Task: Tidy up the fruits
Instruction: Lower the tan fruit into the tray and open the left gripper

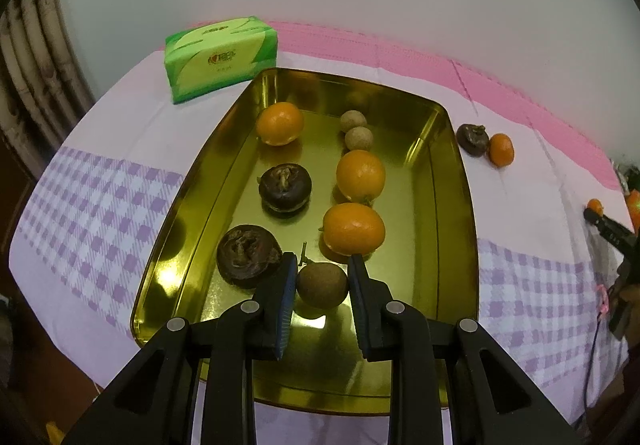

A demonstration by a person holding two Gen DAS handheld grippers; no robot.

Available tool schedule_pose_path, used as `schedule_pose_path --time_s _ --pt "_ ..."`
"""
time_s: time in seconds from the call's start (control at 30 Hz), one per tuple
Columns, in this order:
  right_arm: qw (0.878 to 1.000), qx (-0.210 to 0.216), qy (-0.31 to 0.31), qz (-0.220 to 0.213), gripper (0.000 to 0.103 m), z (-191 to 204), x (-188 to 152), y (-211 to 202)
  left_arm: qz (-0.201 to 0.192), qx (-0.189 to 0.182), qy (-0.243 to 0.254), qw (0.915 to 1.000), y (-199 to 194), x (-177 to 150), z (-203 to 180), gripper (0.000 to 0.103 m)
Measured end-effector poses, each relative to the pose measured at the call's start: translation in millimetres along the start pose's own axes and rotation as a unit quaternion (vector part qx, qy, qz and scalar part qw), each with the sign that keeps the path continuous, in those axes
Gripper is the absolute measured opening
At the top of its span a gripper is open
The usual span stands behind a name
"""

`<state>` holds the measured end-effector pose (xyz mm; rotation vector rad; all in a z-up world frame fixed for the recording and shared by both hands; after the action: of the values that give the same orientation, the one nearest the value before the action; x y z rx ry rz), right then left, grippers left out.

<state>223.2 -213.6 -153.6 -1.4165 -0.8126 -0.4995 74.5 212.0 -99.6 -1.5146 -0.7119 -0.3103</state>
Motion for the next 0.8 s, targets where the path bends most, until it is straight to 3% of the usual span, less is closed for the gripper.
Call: schedule_pose_path --time_s 0.8 --pt "1.0 -0.002 -0.003 0.0 0.037 -0.4 0.2 0.5 -0.006 0.028 0.056 0.998 3.8 -4.3 -13.1 0.027"
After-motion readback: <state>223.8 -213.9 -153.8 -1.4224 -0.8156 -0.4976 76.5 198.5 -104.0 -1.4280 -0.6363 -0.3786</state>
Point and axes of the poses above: each gripper's, at about its wrist camera, not at the fingertips, and y roughly the way its jaws point, z to its left, x to its top, the point moved 3 cm from there along y, roughly the way its jaws point, and after that the axes turned 5 degrees about -z, right-handed, at the moved point
